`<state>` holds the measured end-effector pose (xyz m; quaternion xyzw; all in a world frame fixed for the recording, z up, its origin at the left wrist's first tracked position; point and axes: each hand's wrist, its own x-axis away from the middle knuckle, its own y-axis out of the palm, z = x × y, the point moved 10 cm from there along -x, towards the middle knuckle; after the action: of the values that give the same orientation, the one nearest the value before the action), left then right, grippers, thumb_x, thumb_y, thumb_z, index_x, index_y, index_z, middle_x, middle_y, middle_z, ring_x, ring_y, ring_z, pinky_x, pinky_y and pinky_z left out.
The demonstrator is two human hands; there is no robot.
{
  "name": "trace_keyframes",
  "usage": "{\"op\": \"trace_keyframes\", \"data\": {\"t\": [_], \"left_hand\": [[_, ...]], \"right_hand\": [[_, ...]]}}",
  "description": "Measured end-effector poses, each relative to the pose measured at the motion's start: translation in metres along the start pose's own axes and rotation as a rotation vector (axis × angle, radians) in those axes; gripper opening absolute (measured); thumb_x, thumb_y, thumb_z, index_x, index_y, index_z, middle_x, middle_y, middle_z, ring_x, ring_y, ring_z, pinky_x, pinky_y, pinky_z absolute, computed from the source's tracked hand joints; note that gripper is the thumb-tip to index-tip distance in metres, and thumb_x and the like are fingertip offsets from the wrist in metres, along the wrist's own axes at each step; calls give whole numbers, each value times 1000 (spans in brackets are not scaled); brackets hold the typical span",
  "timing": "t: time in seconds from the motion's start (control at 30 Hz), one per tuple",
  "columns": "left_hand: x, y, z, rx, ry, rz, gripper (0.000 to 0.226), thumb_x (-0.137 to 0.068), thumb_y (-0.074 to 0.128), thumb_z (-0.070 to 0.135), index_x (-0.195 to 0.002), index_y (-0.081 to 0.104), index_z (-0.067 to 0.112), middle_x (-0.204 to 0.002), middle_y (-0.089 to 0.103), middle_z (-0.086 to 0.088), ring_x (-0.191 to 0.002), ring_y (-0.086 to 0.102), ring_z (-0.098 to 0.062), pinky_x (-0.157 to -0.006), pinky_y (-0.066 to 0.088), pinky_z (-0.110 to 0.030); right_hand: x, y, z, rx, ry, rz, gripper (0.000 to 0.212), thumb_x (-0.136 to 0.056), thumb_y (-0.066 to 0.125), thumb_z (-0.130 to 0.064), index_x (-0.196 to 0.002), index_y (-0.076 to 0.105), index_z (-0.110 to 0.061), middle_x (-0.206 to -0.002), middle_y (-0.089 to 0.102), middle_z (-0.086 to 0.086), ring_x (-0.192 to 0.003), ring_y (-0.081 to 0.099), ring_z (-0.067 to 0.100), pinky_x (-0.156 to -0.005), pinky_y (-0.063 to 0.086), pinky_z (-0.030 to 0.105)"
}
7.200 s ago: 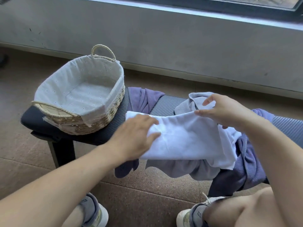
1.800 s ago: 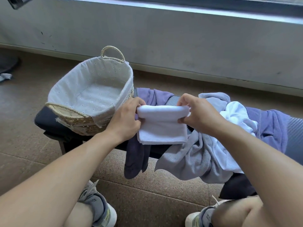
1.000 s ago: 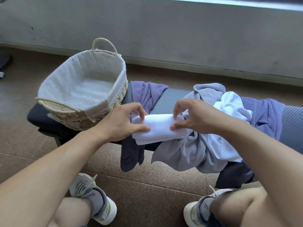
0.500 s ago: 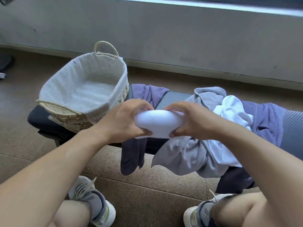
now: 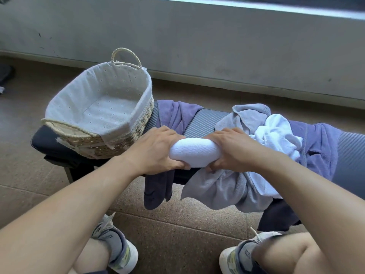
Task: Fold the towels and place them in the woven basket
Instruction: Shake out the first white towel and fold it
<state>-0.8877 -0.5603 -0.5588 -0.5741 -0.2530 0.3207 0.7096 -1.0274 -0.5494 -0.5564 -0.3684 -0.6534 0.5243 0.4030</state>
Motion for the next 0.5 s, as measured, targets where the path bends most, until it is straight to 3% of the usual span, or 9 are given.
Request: {"op": "trace_keyframes", "data": {"t": [0.13, 0.2, 0.27, 0.33, 0.4, 0.5], "left_hand": [[-3, 7, -4, 41, -33, -45, 66, -63, 60, 82, -110, 62, 35, -101, 62, 15, -101, 53, -13, -90, 42, -36], [-3, 0, -9, 85, -80, -36, 56, -64, 63, 78, -98, 61, 34, -93, 63, 12, -94, 57, -17, -82, 45, -36], [0, -10, -18, 228, -180, -2, 49, -65, 71, 71, -94, 60, 33, -88, 65, 11, -87, 60, -19, -74, 47, -36], [5, -16, -25, 523, -279, 14, 45, -63, 79, 62, -93, 65, 32, -86, 70, 9, -86, 65, -15, -74, 51, -34], [8, -14, -21, 852, -299, -59, 43, -66, 84, 47, -101, 71, 25, -94, 75, 2, -88, 69, -12, -79, 52, -31], [14, -8, -5, 1128, -268, -206, 44, -75, 83, 26, -115, 72, 10, -110, 75, -13, -94, 70, -15, -83, 54, -26]], "right_hand": [[-2, -3, 3, 0, 9, 48, 53, -62, 76, -62, -104, 61, -34, -96, 66, -13, -98, 55, 14, -94, 35, 33], [-3, -13, 7, -89, 24, 101, 44, -62, 76, -58, -93, 62, -30, -83, 66, -9, -87, 59, 15, -87, 36, 32], [1, -29, 14, -296, 63, 165, 39, -63, 83, -50, -88, 64, -28, -77, 67, -8, -78, 61, 14, -74, 40, 30], [6, -41, 23, -592, 127, 188, 35, -67, 89, -36, -90, 65, -26, -78, 70, -9, -74, 65, 15, -65, 50, 32], [7, -43, 25, -904, 133, 123, 37, -72, 89, -22, -101, 66, -18, -90, 75, -3, -85, 72, 25, -76, 59, 42], [10, -44, 21, -1187, 63, 22, 49, -76, 85, -9, -119, 64, -3, -111, 75, 16, -110, 70, 35, -101, 54, 49]]}}
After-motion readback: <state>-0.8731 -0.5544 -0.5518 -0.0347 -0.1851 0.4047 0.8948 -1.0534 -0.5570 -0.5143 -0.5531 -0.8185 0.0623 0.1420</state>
